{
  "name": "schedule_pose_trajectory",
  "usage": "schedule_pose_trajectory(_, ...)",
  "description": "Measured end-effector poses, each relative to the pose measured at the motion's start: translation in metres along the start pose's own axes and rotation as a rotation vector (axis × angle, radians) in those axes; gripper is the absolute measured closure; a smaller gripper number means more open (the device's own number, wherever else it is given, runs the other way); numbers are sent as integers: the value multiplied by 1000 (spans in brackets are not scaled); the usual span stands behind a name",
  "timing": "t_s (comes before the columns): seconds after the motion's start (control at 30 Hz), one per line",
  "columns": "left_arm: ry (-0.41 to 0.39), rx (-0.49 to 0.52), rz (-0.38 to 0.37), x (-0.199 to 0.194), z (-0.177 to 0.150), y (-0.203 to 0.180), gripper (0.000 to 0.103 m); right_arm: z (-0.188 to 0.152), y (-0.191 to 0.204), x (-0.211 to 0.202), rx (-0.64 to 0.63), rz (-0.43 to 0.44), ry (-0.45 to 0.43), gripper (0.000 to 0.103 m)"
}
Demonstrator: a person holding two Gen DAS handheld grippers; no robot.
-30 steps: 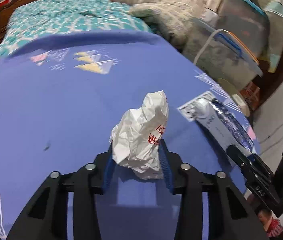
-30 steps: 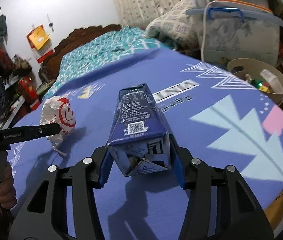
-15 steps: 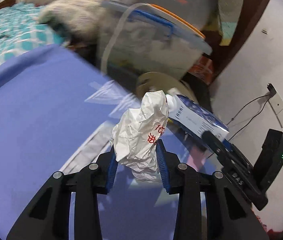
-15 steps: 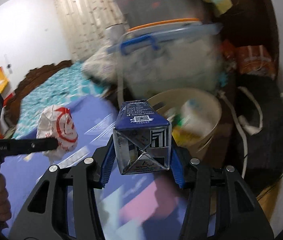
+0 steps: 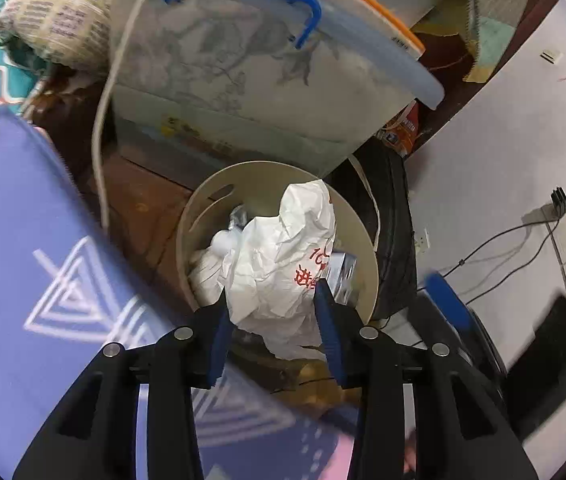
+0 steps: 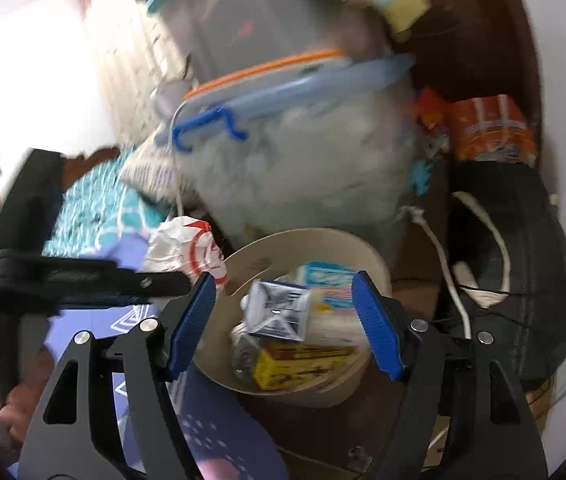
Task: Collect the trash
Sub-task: 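Carry bag and blue carton over the beige bin and open both tools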
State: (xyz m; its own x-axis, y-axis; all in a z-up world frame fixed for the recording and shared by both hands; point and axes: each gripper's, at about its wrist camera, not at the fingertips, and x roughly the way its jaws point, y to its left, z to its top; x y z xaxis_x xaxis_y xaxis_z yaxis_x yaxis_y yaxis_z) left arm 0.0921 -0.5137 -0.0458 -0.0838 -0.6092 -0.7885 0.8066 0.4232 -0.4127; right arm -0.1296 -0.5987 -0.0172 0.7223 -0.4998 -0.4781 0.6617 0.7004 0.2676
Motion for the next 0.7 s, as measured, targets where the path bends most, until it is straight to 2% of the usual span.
schedule_pose_trajectory(0.1, 12, 2, -8, 16, 13, -11, 55, -8, -23, -17, 57, -12, -31, 31)
schedule_pose_trajectory(0.13, 14, -1, -3, 18, 16, -13, 44, -19, -22, -27, 68, -14, -36, 31)
schedule_pose_trajectory(0.27, -1, -33, -17, 20, 15, -10, 40, -35, -27, -40, 95, -13, -44, 31)
schedule_pose_trajectory(0.3, 4, -45, -11, 23, 13, -7, 35, -38, -24, -40, 100, -7, -41, 31)
schedule_pose_trajectory(0.33, 16, -59, 15, 26, 9, -3, 17, -41, -15, -43, 103, -3, -37, 31)
schedule_pose_trajectory(0.37, 33, -74, 56, 30, 6, 3, 10, -44, -3, -38, 101, 2, -32, 31)
schedule_pose_trajectory(0.4, 44, -88, 82, 33, 2, 8, 10, -46, 0, -36, 99, 6, -26, 31)
schedule_pose_trajectory(0.5, 78, -136, 95, 35, -7, 24, 10, -49, 14, -34, 100, 28, -19, 31)
schedule_pose_trajectory(0.7, 23, -136, 54, -1, -15, 27, 10, -53, 31, -50, 101, 64, -18, 31)
